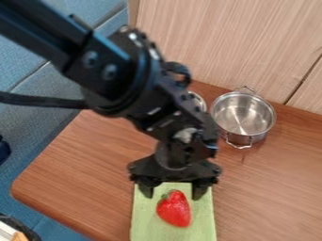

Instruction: Put the Strawberry on the middle of the table

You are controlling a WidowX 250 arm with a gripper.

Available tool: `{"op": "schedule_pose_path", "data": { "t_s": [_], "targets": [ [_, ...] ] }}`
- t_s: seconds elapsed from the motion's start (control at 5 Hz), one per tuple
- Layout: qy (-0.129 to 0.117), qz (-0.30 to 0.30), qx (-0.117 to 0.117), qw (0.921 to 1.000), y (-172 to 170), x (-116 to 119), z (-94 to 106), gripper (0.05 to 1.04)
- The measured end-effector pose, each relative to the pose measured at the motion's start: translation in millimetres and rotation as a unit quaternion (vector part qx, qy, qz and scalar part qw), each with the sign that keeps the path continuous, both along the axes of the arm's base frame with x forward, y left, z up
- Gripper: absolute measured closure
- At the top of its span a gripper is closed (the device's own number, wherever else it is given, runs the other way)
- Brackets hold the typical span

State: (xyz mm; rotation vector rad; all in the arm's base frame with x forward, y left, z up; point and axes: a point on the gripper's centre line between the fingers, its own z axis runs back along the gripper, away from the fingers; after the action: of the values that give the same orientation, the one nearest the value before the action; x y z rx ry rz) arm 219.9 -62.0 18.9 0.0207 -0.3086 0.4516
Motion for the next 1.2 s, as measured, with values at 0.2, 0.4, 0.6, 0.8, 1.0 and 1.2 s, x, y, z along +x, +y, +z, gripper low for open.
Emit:
{"op": "schedule_pose_path", "data": {
  "t_s": [0.2, 0.4, 0.6, 0.8, 1.0, 1.2],
  "targets": [
    [0.028, 0.018, -0.01, 0.9994, 8, -11, -18.1, 0.083],
    [0.057, 0.014, 0.004, 0.9983, 10, -14, -32.9, 0.121],
    [0.059, 0.005, 0.005, 0.9983, 5, -13, -35.2, 0.266],
    [0.058, 0.003, 0.01, 0.9983, 4, -12, -35.2, 0.267],
    [0.064, 0.018, 0.011, 0.9978, 4, -11, -32.6, 0.267],
    [0.03, 0.027, 0.007, 0.9992, 0, 4, -9.6, 0.267]
  ]
}}
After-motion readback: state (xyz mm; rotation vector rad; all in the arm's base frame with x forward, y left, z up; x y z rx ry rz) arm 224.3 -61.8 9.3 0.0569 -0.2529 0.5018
